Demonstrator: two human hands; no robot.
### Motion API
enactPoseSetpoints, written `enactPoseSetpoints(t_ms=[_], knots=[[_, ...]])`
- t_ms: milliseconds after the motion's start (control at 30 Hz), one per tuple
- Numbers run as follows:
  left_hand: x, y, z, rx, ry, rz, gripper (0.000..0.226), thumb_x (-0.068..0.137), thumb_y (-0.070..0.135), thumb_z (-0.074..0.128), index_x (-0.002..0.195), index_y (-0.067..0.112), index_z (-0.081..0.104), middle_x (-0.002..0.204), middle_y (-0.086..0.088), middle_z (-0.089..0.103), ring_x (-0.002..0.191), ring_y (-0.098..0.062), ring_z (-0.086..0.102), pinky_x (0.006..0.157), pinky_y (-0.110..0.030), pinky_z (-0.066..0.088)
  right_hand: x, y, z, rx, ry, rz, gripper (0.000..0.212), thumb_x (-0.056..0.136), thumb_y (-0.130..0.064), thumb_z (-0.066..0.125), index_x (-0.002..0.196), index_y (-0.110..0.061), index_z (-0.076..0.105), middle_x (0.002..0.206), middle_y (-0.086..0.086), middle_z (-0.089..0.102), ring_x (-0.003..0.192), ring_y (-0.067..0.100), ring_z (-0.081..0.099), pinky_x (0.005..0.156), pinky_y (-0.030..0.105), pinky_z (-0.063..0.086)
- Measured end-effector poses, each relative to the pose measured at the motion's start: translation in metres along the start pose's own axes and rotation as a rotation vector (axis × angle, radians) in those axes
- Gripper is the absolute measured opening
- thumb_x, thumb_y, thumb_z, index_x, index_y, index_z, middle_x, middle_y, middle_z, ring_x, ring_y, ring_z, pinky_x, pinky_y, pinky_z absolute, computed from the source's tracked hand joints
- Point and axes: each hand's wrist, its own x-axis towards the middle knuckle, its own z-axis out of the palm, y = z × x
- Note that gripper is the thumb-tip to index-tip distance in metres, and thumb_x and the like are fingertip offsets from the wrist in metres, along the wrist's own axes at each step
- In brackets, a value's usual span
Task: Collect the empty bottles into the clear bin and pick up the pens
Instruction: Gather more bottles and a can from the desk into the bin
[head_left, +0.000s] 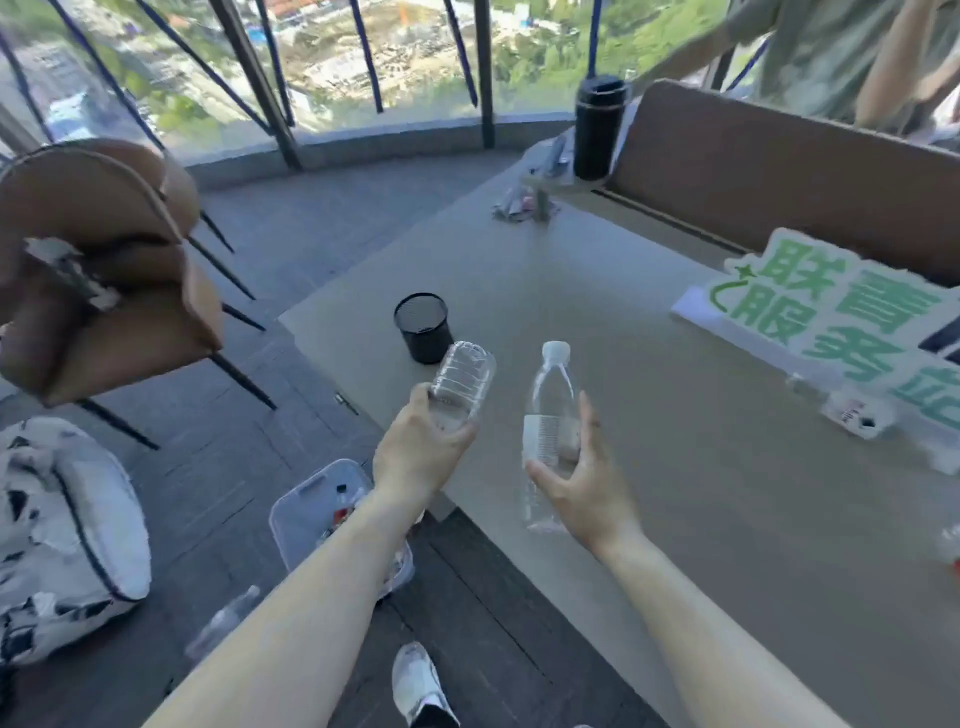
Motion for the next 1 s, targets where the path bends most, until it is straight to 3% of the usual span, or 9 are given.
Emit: enactPoseSetpoints(t_ms=[100,200,300,500,700,867,1000], knots=[[-0.008,-0.078,-0.04,-0.034,0.036,-0.159,0.055,0.075,0.063,0.054,0.117,0.03,0.042,0.103,0.0,0.065,0.088,-0.026,0.059,0.072,-0.039,0.049,-0.008,-0.033,0.062,-0.109,-0.172,-0.102,0.098,0.083,-0.044,0.07,0.147,-0.055,-0.003,0.135,0.0,0.056,0.117,0.016,0.056,0.091,0.039,0.048],[-0.011,-0.15,-0.069,-0.061,0.053,-0.315,0.058,0.077,0.064,0.056,0.122,0.029,0.041,0.109,0.0,0.063,0.089,-0.025,0.059,0.066,-0.035,0.045,-0.011,-0.052,0.124,-0.256,-0.324,-0.178,0.095,0.086,-0.045,0.066,0.151,-0.048,-0.003,0.137,0.001,0.051,0.099,0.01,0.058,0.079,0.032,0.047],[-0.005,-0.225,-0.084,-0.129,0.055,-0.462,0.069,0.079,0.062,0.056,0.133,0.023,0.037,0.117,-0.005,0.063,0.095,-0.028,0.06,0.073,-0.036,0.047,-0.012,-0.062,0.192,-0.363,-0.4,-0.213,0.094,0.085,-0.052,0.062,0.149,-0.05,-0.007,0.139,-0.002,0.049,0.107,0.015,0.061,0.076,0.033,0.051],[0.023,-0.356,-0.085,-0.357,-0.008,-0.722,0.073,0.084,0.054,0.061,0.139,0.013,0.034,0.124,-0.016,0.06,0.104,-0.031,0.057,0.079,-0.036,0.041,0.002,-0.059,0.317,-0.493,-0.483,-0.088,0.091,0.086,-0.057,0.056,0.149,-0.05,-0.01,0.133,-0.006,0.049,0.103,0.012,0.06,0.07,0.032,0.052],[0.066,-0.452,-0.052,-0.442,-0.113,-0.879,0.064,0.08,0.05,0.067,0.129,0.015,0.043,0.115,-0.01,0.063,0.091,-0.026,0.057,0.074,-0.033,0.043,0.029,-0.025,0.414,-0.619,-0.564,0.083,0.092,0.089,-0.053,0.056,0.15,-0.047,-0.013,0.134,-0.006,0.047,0.097,0.013,0.058,0.071,0.033,0.052],[0.108,-0.515,0.001,-0.518,-0.149,-0.941,0.072,0.077,0.048,0.071,0.133,0.013,0.041,0.12,-0.011,0.062,0.101,-0.029,0.06,0.078,-0.034,0.045,0.057,0.021,0.468,-0.712,-0.595,0.146,0.092,0.089,-0.054,0.056,0.151,-0.043,-0.012,0.139,-0.002,0.047,0.111,0.017,0.058,0.08,0.035,0.051],[0.123,-0.552,0.028,-0.38,-0.147,-1.018,0.073,0.087,0.043,0.058,0.146,0.01,0.03,0.143,-0.016,0.044,0.125,-0.034,0.047,0.093,-0.04,0.041,0.076,0.055,0.498,-0.764,-0.647,0.2,0.092,0.089,-0.05,0.056,0.151,-0.045,-0.013,0.144,0.0,0.042,0.112,0.02,0.058,0.075,0.034,0.048]])
